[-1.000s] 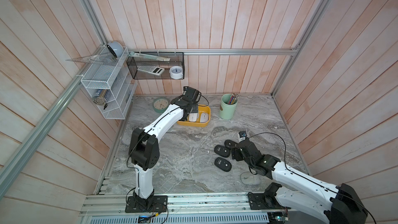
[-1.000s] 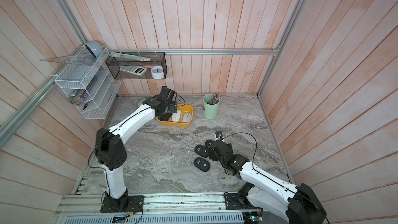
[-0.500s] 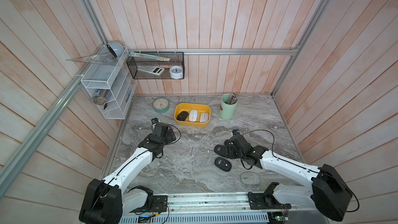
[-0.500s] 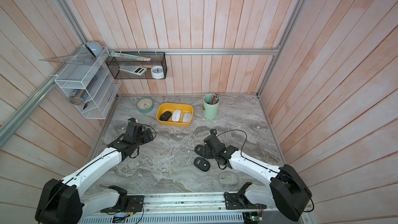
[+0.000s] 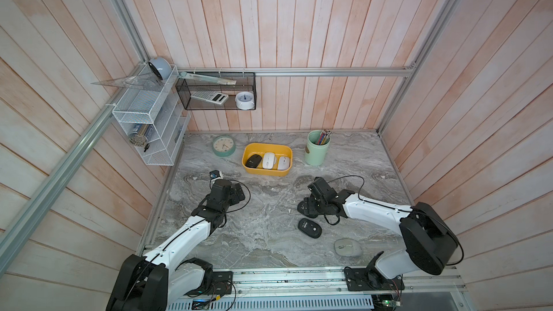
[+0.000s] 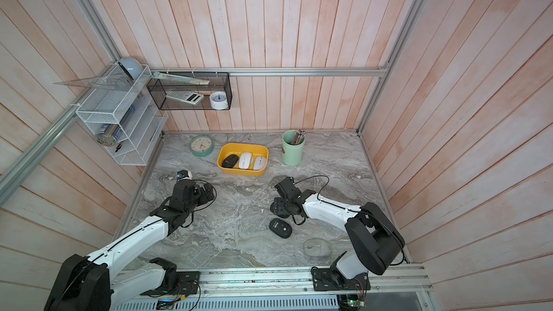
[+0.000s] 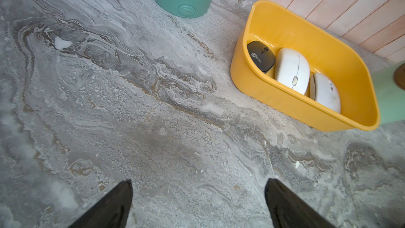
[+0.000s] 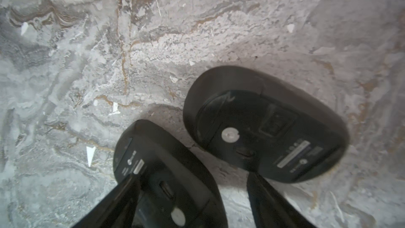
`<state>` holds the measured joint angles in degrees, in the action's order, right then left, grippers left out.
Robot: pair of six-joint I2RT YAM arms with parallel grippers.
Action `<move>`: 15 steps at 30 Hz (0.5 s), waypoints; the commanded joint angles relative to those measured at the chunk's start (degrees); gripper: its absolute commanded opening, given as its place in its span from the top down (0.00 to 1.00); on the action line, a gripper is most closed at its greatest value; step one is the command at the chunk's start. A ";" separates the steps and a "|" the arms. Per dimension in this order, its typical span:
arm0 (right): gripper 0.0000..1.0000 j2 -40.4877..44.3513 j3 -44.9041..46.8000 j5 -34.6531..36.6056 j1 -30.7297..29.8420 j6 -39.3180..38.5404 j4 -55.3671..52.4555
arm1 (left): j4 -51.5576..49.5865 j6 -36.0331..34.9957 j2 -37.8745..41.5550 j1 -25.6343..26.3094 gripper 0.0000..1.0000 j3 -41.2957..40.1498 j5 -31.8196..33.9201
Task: Put the mouse in the storage box
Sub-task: Pick up the mouse from the center of the board.
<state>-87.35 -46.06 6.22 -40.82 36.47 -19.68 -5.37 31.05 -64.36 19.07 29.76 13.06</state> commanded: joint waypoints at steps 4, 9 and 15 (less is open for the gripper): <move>0.20 -5.33 -2.40 -4.68 0.94 0.82 -2.23 | 2.92 -1.08 0.33 -0.26 0.00 -0.49 -0.32; 0.25 -6.89 -2.83 -7.49 0.91 0.53 -1.42 | 2.91 -1.16 0.34 -0.27 0.00 -0.40 0.29; 0.36 -7.59 -2.73 -8.95 0.87 0.93 -1.17 | 2.64 -1.16 0.46 -0.31 0.00 -0.31 0.98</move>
<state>-92.71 -49.25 -1.87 -39.92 37.50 -17.37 -3.42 31.03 -64.38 19.07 29.76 13.13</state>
